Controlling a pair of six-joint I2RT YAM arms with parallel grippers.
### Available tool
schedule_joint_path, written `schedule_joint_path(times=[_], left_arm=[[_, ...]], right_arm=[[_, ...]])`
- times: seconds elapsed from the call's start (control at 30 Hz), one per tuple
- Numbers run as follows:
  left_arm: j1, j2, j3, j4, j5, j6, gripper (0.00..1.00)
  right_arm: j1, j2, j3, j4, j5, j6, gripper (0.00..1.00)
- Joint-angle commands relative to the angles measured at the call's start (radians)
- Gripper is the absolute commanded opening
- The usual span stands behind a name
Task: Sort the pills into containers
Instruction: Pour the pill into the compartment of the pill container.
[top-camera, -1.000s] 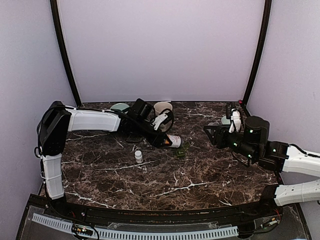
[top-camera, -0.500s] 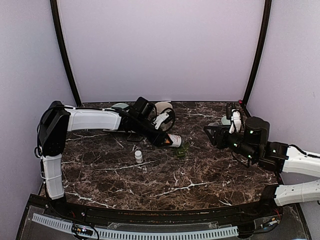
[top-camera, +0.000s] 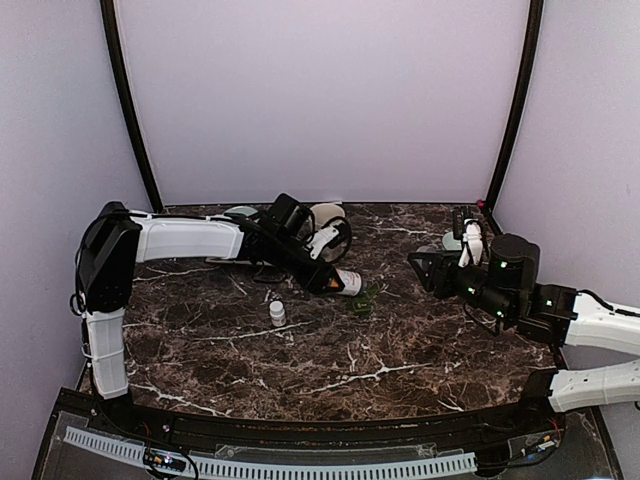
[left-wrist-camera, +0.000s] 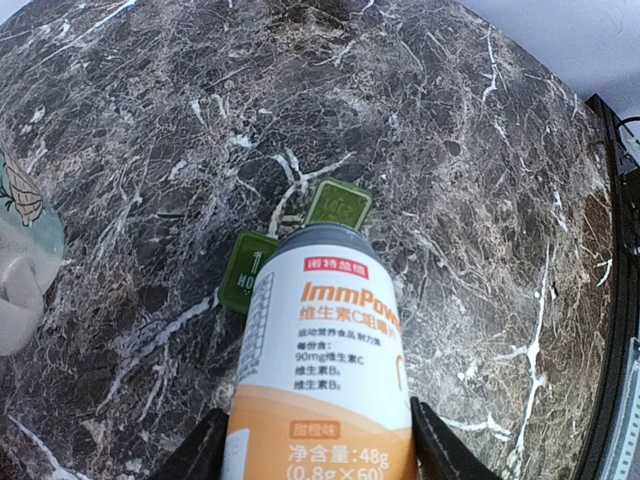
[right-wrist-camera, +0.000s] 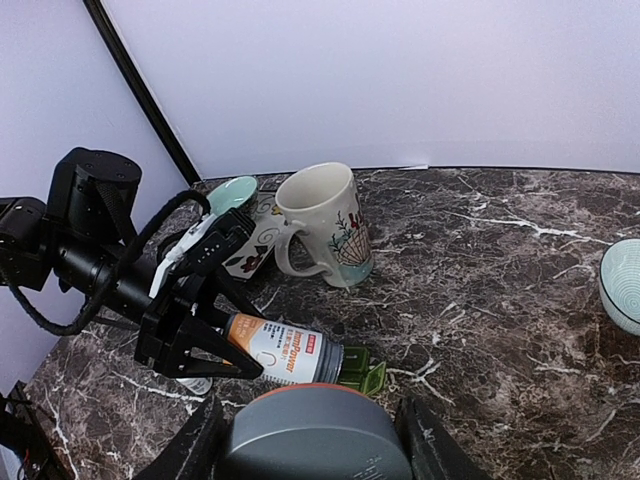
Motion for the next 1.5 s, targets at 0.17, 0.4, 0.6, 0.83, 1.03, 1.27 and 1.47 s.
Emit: schedule_joint_path(times=[0.17,0.4,0.6,0.83,1.03,1.27,1.47], left_arm=[[-0.016,0.012,0.060,-0.038,-0.012,0.023,0.00],[-0.023,0.026,0.079,-0.060,-0.026,0.027,0.00],[-0.025,0.037,0.093,-0.078,-0.038,0.031,0.00],[-0.028,0.044,0.107,-0.089,-0.043,0.036,0.00],[-0.035,0.053,0.124,-0.112,-0.053,0.043,0.00],[-0.042,0.058,0.144,-0.134,-0.071,0.050,0.00],[-0.047,0.059,0.156,-0.150,-0.086,0.052,0.00]], right_arm=[[-0.005,-0.018,-0.012,0.045,0.002,0.012,0.13],[-0.005,-0.019,-0.012,0.044,0.004,0.009,0.13],[-0.005,-0.016,-0.011,0.046,0.002,0.008,0.13],[-0.004,-0.012,-0.009,0.047,0.000,0.008,0.13],[-0.005,-0.011,-0.011,0.050,0.000,0.009,0.13],[-0.005,-0.011,-0.012,0.051,-0.001,0.009,0.13],[-0.005,-0.011,-0.016,0.052,-0.002,0.012,0.13]])
